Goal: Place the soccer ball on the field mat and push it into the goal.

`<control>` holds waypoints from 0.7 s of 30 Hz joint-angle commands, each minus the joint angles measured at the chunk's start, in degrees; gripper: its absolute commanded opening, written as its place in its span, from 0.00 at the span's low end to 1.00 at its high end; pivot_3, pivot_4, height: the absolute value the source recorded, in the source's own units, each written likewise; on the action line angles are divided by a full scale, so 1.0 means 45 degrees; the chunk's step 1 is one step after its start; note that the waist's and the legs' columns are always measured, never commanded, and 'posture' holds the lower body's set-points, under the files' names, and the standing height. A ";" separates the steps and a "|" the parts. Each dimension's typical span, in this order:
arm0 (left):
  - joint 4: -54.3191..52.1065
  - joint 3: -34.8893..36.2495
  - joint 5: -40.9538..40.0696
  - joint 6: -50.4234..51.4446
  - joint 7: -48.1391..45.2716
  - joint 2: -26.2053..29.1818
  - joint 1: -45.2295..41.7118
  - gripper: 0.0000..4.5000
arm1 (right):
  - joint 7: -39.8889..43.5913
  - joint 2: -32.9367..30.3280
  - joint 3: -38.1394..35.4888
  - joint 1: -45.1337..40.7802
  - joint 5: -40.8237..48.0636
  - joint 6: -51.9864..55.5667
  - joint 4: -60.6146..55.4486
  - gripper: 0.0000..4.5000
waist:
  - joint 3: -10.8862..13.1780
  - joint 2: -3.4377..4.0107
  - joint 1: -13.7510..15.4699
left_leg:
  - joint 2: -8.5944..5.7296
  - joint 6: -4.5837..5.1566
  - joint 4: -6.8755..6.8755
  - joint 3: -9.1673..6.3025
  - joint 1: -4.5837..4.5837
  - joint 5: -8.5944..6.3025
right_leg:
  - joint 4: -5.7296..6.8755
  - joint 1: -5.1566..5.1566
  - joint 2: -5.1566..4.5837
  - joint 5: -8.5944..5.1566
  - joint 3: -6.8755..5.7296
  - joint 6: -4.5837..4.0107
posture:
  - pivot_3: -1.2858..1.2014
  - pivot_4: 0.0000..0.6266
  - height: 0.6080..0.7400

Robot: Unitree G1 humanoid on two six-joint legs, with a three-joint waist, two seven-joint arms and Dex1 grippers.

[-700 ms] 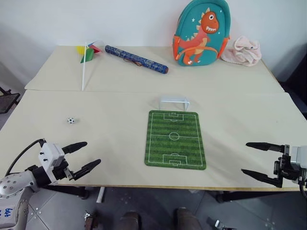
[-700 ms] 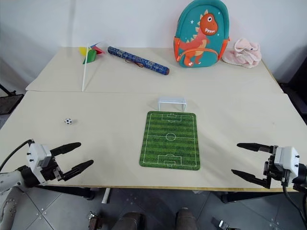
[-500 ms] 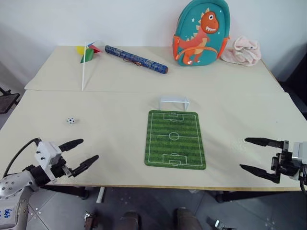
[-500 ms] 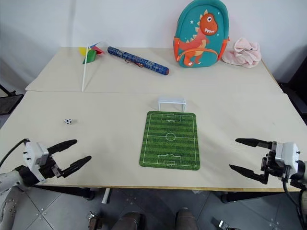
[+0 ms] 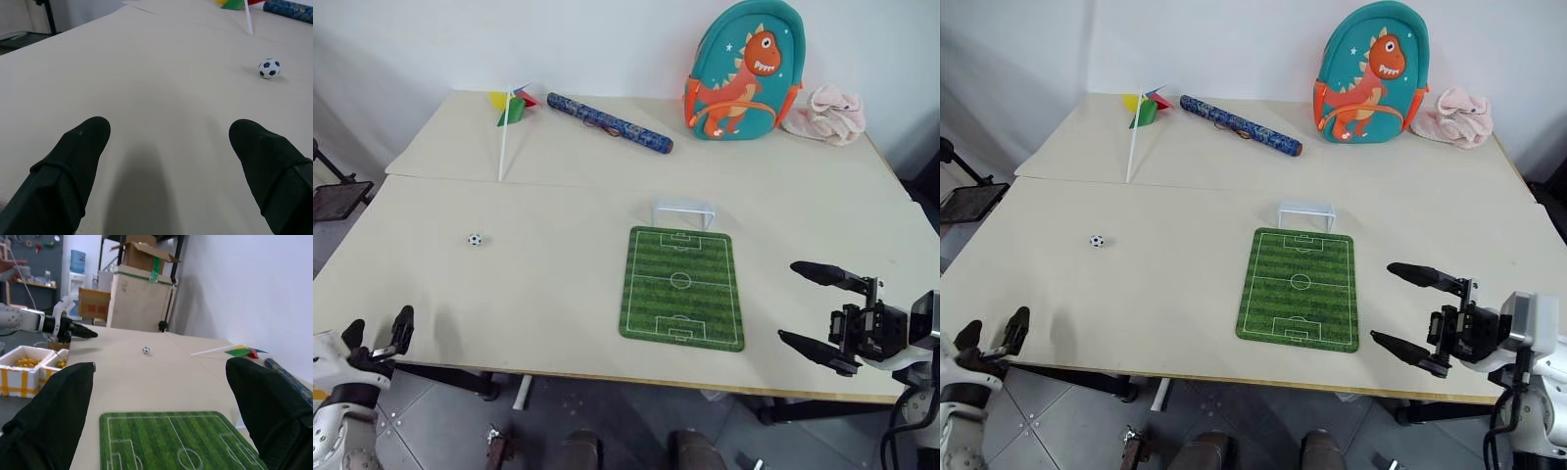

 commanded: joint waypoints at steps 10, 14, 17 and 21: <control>0.2133 -0.3110 0.2387 0.2111 0.1924 0.2284 -0.5386 0.99 | 0.0936 -0.0384 -0.0976 0.0491 -0.0386 -0.0634 0.1457 1.00 | -0.0003 0.0006 -0.0304 | -0.0042 -0.0012 -0.0032 0.0047 -0.0016 0.0009 | 0.0052 -0.0088 0.0003 0.0002 -0.0015 0.0000 | 0.52 0.24 1.00; 0.4030 -0.3855 0.3237 0.2219 0.1910 0.2917 -0.6661 0.99 | 0.0656 -0.0200 -0.0904 0.0729 -0.0368 -0.0562 0.1096 1.00 | -0.0002 0.0003 -0.0375 | -0.0046 -0.0013 -0.0024 0.0063 -0.0024 0.0010 | 0.0101 -0.0120 -0.0010 0.0001 -0.0058 -0.0001 | 0.52 0.24 1.00; 0.4985 -0.4446 0.3530 0.2000 0.1298 0.3128 -0.7201 0.99 | 0.0483 -0.0011 -0.0965 0.0965 -0.0367 -0.0576 0.0872 1.00 | -0.0002 0.0003 -0.0371 | -0.0047 -0.0016 -0.0021 0.0062 -0.0024 0.0011 | 0.0105 -0.0120 -0.0014 0.0001 -0.0063 -0.0001 | 0.52 0.24 1.00; 0.6049 -0.4680 0.3519 0.1956 0.0724 0.3162 -0.7734 0.99 | 0.0373 0.0183 -0.1008 0.1347 -0.0369 -0.0627 0.0616 1.00 | -0.0002 0.0003 -0.0361 | -0.0051 -0.0015 -0.0021 0.0059 -0.0028 0.0011 | 0.0106 -0.0122 -0.0021 0.0001 -0.0068 -0.0001 | 0.52 0.24 1.00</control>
